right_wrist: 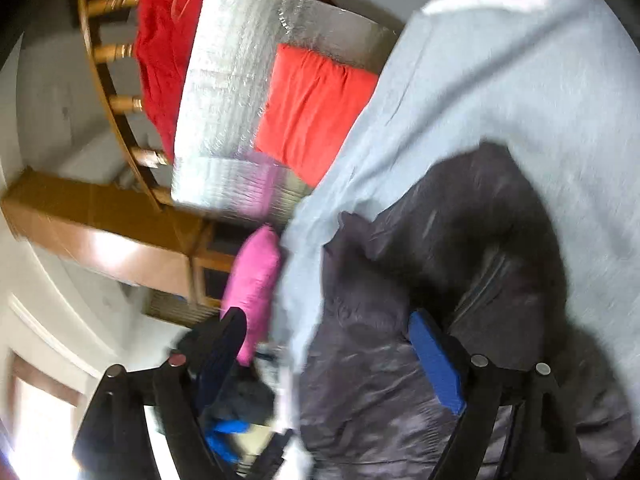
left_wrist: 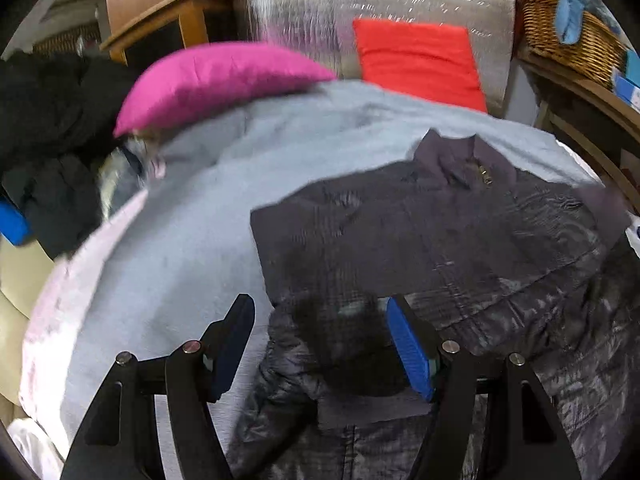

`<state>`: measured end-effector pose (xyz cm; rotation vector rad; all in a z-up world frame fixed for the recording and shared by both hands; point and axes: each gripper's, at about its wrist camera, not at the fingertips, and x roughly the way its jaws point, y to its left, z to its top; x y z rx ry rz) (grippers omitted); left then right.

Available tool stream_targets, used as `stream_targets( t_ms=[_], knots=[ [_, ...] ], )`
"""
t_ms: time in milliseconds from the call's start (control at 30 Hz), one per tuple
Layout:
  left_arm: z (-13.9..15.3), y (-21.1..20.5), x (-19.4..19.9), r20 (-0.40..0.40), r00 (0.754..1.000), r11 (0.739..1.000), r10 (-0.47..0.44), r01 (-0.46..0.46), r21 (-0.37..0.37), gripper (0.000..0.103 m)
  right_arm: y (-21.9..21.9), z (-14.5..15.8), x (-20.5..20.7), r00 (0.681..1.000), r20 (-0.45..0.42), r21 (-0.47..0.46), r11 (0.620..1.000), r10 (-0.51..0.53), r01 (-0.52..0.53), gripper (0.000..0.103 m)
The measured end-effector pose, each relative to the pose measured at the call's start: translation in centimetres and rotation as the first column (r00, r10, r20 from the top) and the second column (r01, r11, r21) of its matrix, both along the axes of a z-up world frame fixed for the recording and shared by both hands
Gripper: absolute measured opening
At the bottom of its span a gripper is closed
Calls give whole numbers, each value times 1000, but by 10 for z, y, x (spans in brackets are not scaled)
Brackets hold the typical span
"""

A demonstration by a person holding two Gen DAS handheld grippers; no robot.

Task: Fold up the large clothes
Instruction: 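Lower the sleeve onto the jacket and open the right tool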

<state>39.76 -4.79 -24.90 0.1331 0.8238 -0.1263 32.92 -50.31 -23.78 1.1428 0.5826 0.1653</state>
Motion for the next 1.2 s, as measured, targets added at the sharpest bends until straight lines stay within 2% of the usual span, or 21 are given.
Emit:
stream_targets(
  t_ms=[100, 200, 267, 333, 367, 433, 467, 500, 567, 667, 733, 800, 833, 900, 967, 1033, 1067, 1167, 1200],
  knots=[
    [-8, -5, 8, -25, 1000, 1000, 4, -3, 17, 69, 9, 9, 17, 998, -50, -121, 991, 49, -55, 86],
    [-18, -7, 12, -64, 998, 1000, 12, -11, 19, 69, 20, 8, 43, 985, -171, -339, 939, -7, -52, 86],
    [-21, -5, 16, -86, 996, 1000, 18, -18, 3, 69, 19, -6, 63, 967, -252, -393, 916, -23, -81, 84],
    [-25, -6, 19, -105, 994, 1000, 22, -22, -2, 69, 16, -19, 76, 953, -302, -392, 916, -37, -89, 82],
    [-26, -6, 20, -110, 994, 1000, 22, -23, -1, 69, 16, -23, 80, 948, -316, -396, 914, -42, -91, 75],
    [-27, -6, 21, -107, 994, 1000, 20, -20, 3, 69, 23, -24, 89, 931, -360, -456, 883, -65, -115, 49],
    [-27, -5, 20, -105, 994, 1000, 17, -17, 5, 69, 25, -22, 91, 926, -369, -486, 865, -76, -123, 20],
    [-26, -4, 20, -101, 995, 1000, 12, -12, -1, 67, 31, -19, 92, 920, -385, -522, 839, -74, -151, 17],
    [-25, -1, 18, -98, 995, 1000, 7, -9, -14, 59, 30, -19, 85, 918, -392, -525, 833, -55, -174, 14],
    [-22, 11, 17, -104, 994, 998, 22, -28, -51, 50, 29, -11, 65, 924, -381, -457, 869, 1, -189, 14],
    [-18, 18, 14, -109, 994, 995, 25, -35, -90, 50, 22, -3, 47, 939, -343, -398, 903, 17, -162, 15],
    [-16, 23, 12, -116, 992, 993, 41, -53, -101, 53, 13, -2, 38, 946, -322, -320, 937, 31, -140, 21],
    [-16, 25, 12, -120, 992, 992, 47, -60, -107, 55, 6, -5, 35, 949, -313, -262, 957, 40, -127, 30],
    [-16, 28, 12, -125, 991, 990, 57, -72, -118, 60, -1, -13, 33, 947, -319, -169, 983, 17, -75, 93],
    [-16, 30, 13, -125, 990, 990, 66, -80, -118, 61, -3, -18, 34, 954, -299, -125, 992, -18, -20, 93],
    [-16, 30, 15, -126, 990, 990, 68, -83, -118, 61, -2, -21, 44, 961, -274, -136, 991, -40, 3, 92],
    [-16, 29, 16, -126, 990, 990, 63, -78, -119, 61, -1, -25, 52, 952, -301, -152, 988, -56, 10, 89],
    [-15, 25, 17, -116, 992, 993, 45, -57, -105, 61, -6, -40, 70, 929, -356, -147, 988, -101, 51, 65],
    [-14, 24, 17, -109, 993, 994, 41, -51, -95, 61, -8, -43, 77, 922, -364, -167, 983, -129, 71, 47]
  ],
)
